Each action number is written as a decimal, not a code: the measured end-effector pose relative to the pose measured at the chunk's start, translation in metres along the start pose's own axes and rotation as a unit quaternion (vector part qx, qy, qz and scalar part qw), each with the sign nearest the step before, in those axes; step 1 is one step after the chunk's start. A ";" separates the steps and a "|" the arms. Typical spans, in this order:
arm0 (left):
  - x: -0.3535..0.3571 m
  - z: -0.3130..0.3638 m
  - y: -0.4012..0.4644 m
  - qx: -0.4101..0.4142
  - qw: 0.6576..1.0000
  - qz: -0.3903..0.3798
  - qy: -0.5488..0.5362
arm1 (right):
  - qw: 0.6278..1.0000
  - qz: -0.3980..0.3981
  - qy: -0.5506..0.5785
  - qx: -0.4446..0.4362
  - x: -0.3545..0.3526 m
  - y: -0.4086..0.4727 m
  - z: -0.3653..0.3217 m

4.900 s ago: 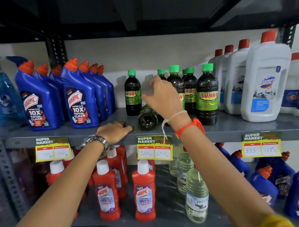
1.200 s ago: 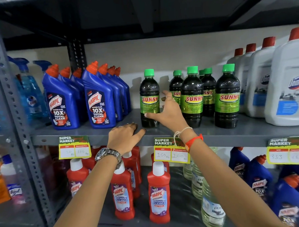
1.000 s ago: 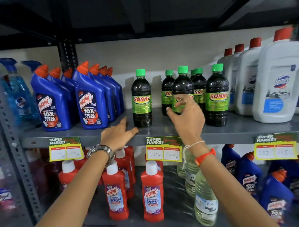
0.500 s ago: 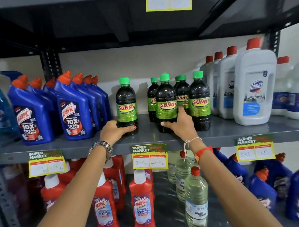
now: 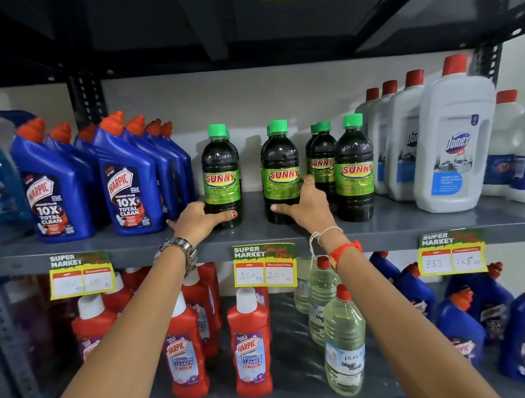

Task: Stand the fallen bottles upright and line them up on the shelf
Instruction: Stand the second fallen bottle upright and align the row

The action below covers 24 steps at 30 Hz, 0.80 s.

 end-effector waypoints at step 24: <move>-0.006 -0.022 -0.053 0.174 0.901 0.150 0.367 | 0.953 0.261 -0.153 0.029 -0.066 -0.011 0.037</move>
Point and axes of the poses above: each hand's wrist, its own y-axis towards the middle knuckle, its own x-axis out of the palm, z = x × y, the point moved 1 cm from there along y, towards the middle knuckle, and after that the axes turned 6 degrees about z, right-handed, at the moved point
